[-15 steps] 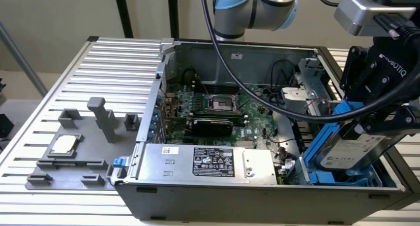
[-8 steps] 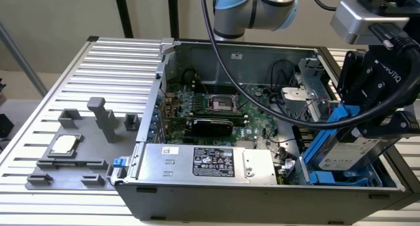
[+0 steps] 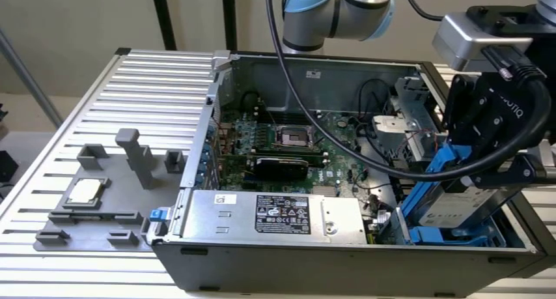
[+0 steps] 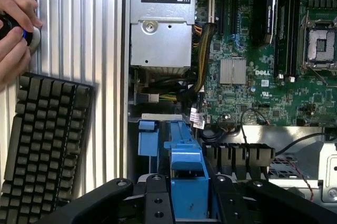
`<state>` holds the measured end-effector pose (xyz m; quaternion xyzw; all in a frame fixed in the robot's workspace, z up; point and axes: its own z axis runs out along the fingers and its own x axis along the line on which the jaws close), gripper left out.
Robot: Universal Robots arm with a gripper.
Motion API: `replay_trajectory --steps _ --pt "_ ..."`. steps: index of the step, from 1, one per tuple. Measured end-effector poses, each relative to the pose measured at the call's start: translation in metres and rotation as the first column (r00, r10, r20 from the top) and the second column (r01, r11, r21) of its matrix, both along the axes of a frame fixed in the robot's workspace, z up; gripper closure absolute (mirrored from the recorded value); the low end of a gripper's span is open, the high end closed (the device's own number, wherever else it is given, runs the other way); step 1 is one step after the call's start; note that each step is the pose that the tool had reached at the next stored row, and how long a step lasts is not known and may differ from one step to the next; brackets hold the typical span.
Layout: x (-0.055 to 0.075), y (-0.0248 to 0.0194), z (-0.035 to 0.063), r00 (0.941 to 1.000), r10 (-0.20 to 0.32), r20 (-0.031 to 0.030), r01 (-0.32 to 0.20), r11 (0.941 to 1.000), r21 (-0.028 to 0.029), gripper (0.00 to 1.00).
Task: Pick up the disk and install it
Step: 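Insert the disk into the insertion slot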
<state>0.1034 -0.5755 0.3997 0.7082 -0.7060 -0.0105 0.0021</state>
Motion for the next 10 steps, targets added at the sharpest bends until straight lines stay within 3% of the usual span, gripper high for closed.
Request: replay_trajectory --steps 4,5,10 --pt "0.0000 0.0000 -0.0023 1.0000 0.007 0.0000 -0.007 1.0000 0.0014 0.66" --pt "0.0000 0.0000 -0.0026 1.0000 0.009 0.0001 -0.009 1.0000 0.0014 0.60" --pt "0.0058 0.0000 -0.0030 0.9999 0.011 0.0000 -0.011 0.9999 0.0023 0.60"
